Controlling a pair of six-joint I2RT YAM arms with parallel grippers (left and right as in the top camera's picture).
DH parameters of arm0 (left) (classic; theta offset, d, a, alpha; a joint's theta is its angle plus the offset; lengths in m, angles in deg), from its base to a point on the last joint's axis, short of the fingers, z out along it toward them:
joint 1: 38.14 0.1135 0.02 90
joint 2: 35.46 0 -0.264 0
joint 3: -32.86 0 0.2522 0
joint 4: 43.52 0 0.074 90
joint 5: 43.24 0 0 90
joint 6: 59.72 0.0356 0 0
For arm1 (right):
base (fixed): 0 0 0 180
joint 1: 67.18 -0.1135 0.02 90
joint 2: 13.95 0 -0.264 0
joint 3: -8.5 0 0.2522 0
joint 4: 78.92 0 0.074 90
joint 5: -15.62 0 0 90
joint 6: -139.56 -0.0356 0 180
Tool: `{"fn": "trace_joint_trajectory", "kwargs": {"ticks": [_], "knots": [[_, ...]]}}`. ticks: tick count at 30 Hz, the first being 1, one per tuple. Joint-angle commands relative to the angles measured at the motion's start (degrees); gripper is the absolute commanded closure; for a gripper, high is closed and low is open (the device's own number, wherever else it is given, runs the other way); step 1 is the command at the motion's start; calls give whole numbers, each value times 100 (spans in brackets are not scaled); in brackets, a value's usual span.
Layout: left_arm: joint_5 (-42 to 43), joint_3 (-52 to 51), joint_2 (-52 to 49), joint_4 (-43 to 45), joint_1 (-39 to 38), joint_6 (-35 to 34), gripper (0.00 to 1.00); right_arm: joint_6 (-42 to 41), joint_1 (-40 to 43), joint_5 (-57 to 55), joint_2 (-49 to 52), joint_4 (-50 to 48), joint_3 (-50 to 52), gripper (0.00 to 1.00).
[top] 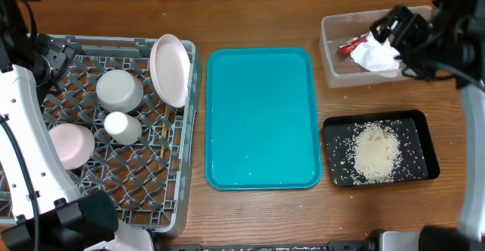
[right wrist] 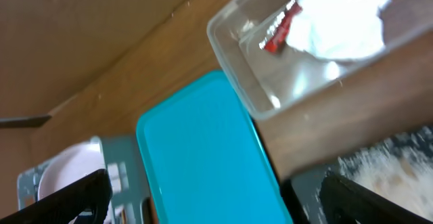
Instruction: Sort waste into correct bins and load items into the dishwasher
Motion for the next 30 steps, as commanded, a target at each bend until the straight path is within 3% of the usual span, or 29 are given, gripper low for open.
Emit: {"fn": "trace_joint_trajectory", "kwargs": {"ticks": [1,13,30], "knots": [[-98,68,-22,-4,15,-122,0,63,-125,-426,-337,382,-72,0],[-98,68,-22,-4,15,-122,0,59,-492,-660,-1222,2009,-72,0],[-98,68,-22,-4,15,-122,0,63,-566,-804,-1200,2411,-66,0]]}}
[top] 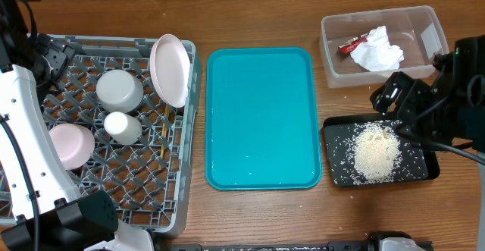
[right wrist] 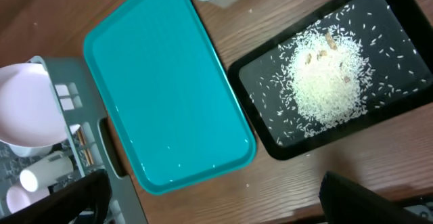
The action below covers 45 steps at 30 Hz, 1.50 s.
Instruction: Sort waste into correct bins and load items into the dishwasher
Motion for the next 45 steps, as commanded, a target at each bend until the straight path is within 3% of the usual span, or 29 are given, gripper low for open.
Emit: {"fn": "trace_joint_trajectory", "kwargs": {"ticks": [1,7,12,29,35,45], "knots": [[-98,68,-22,-4,15,-122,0,39,-131,-310,-50,-101,-63,0],[-98,68,-22,-4,15,-122,0,42,-662,-984,-428,-872,236,0],[-98,68,-22,-4,15,-122,0,164,-909,-1244,-1069,-1906,1095,0],[-98,68,-22,-4,15,-122,0,472,-907,-730,-4325,-6876,6968,0],[-98,68,-22,-4,15,-122,0,472,-907,-662,-5613,-7794,8290,0],[-98,68,-22,-4,15,-122,0,704,-769,-614,-7180,-8295,9394,0]]}}
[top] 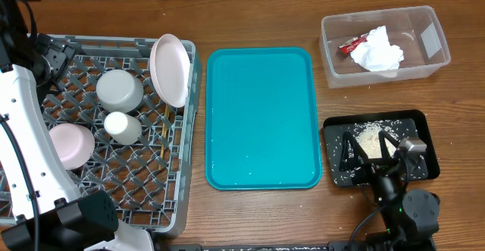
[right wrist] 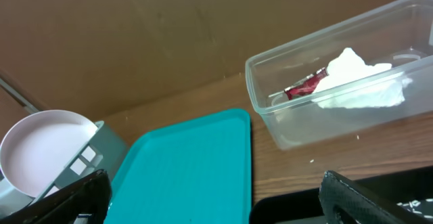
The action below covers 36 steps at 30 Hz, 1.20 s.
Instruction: Sort waste into correct bins and load items into the dishwasher
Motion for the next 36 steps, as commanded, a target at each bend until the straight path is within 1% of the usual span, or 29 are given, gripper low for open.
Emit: {"fn": "trace_joint_trajectory", "kwargs": {"ticks": [1,5,7,12,16,18,22,26,36], "knots": [[-98,68,-22,-4,17,-122,0,219,120,83,-297,-286,306,0],[-98,68,-22,-4,17,-122,0,577,195,210,-378,-1311,815,0],[-98,68,-22,-4,17,-122,0,614,234,249,-378,-1871,1095,0],[-98,68,-22,-4,17,-122,0,667,363,232,-435,-1915,1104,0],[-98,68,-22,-4,17,-122,0,1226,378,181,-553,-1790,1104,0],[-98,68,-22,-4,17,-122,0,1357,396,177,-553,-1556,1104,0],[-96,68,-22,-4,17,-122,0,1364,494,-24,-553,-1067,1104,0],[-96,68,-22,-4,17,-122,0,1394,581,-280,-553,-1047,1104,0],[-98,68,-22,-4,17,-122,0,1519,597,-205,-553,-1047,1104,0]]}}
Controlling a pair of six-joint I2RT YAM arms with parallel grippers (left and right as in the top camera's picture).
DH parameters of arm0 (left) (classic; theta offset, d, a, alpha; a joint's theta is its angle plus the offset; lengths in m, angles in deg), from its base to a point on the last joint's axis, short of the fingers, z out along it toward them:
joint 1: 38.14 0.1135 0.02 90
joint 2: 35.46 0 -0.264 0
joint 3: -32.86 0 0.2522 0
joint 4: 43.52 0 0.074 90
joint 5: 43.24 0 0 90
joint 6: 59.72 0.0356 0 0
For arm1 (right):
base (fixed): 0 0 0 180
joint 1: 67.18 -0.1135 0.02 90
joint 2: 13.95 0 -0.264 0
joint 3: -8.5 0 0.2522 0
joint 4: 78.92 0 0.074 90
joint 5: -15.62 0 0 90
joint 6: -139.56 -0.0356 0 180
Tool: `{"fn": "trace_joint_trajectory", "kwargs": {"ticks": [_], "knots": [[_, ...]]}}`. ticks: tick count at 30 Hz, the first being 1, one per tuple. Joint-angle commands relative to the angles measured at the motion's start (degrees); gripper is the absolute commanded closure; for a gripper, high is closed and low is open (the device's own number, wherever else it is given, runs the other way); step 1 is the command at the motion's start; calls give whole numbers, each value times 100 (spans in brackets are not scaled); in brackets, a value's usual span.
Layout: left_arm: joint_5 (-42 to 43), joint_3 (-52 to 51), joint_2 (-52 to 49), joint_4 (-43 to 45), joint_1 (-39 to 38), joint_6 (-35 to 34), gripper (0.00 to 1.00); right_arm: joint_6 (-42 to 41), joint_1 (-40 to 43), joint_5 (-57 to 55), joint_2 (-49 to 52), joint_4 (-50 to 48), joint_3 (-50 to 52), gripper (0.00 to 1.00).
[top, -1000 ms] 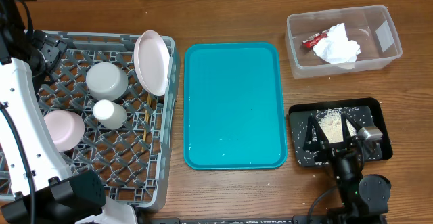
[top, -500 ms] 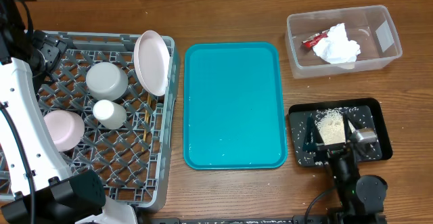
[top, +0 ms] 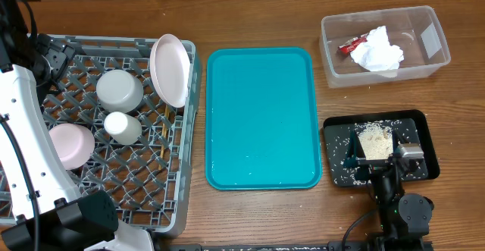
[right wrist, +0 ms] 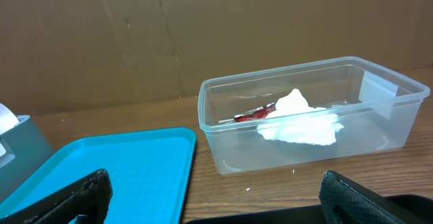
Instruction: Sort waste into correct bins and load items into the dishwasher
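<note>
The grey dish rack [top: 114, 183] on the left holds a pink plate [top: 170, 69], a white bowl [top: 120, 90], a white cup [top: 121, 126] and a pink bowl [top: 70, 145]. A white tissue [top: 377, 50] [right wrist: 298, 119] and a red wrapper [top: 350, 46] [right wrist: 254, 114] lie in the clear bin [top: 333, 73] [right wrist: 223, 136]. The black tray [top: 428, 141] holds rice [top: 373, 139]. My right gripper [top: 373, 158] [right wrist: 216, 204] sits low at the table's near edge over the black tray, open and empty. My left arm stands at the rack's far left corner; its fingers are not clear.
The teal tray [top: 261, 118] [right wrist: 101, 170] lies bare in the middle, between the rack and the two right-hand containers. Chopsticks [top: 161, 133] stand in the rack under the plate. A brown wall runs behind the table.
The right gripper has dropped lower and levelled at the near edge; its camera now looks straight across at the clear bin. It is still open. Nothing else moved.
The right gripper was open over the clear bin, with tissue and wrapper lying inside. Then it was above the black rice tray, then down at the table's near edge, where it now rests. The left arm and rack stayed the same.
</note>
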Motion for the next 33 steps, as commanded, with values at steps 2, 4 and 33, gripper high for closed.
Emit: {"fn": "trace_joint_trajectory", "kwargs": {"ticks": [2,4,33], "knots": [[-98,68,-22,-4,15,-122,0,149,22,-42,-61,-31,59,0],[-96,68,-22,-4,15,-122,0,192,20,-55,-52,-31,59,0],[-96,68,-22,-4,15,-122,0,192,22,-55,-44,-33,59,0]]}}
